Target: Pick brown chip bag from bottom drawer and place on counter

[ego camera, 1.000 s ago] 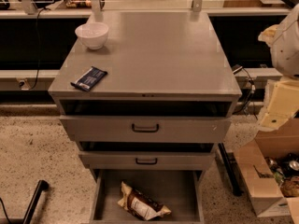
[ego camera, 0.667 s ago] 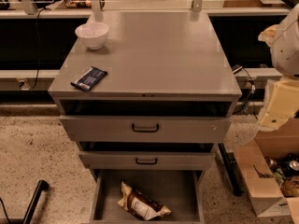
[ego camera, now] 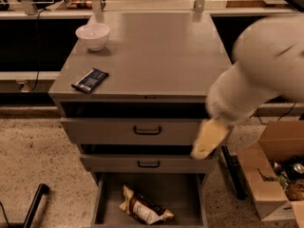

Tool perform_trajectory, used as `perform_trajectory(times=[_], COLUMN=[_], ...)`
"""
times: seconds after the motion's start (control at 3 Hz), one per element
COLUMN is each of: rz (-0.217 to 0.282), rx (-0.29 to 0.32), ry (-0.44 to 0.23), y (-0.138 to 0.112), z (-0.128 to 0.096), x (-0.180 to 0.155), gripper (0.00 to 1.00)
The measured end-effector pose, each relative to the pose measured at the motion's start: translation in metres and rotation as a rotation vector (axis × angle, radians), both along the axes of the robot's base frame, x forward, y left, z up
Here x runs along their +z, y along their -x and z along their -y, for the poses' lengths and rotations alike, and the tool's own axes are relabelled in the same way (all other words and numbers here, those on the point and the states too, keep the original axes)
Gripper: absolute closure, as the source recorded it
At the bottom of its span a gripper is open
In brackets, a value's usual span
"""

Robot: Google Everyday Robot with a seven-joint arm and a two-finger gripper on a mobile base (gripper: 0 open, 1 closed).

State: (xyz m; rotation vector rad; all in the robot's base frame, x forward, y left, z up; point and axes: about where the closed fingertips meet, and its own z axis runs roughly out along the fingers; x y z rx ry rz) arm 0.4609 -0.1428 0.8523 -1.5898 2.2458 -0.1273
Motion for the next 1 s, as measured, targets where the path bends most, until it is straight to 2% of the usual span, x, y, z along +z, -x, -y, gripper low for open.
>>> perform_trajectory(times=[0.33, 0.67, 1.0], rz=[-0.088, -0.117, -0.116], rx=[0.040, 0.118, 0.118], ry=[-0.102, -0.118, -0.117], y=[0.022, 0.046, 0.047], z=[-0.078, -0.116, -0.116], x=[-0.087, -0.144, -0.146], gripper=[0.00, 0.00, 0.00])
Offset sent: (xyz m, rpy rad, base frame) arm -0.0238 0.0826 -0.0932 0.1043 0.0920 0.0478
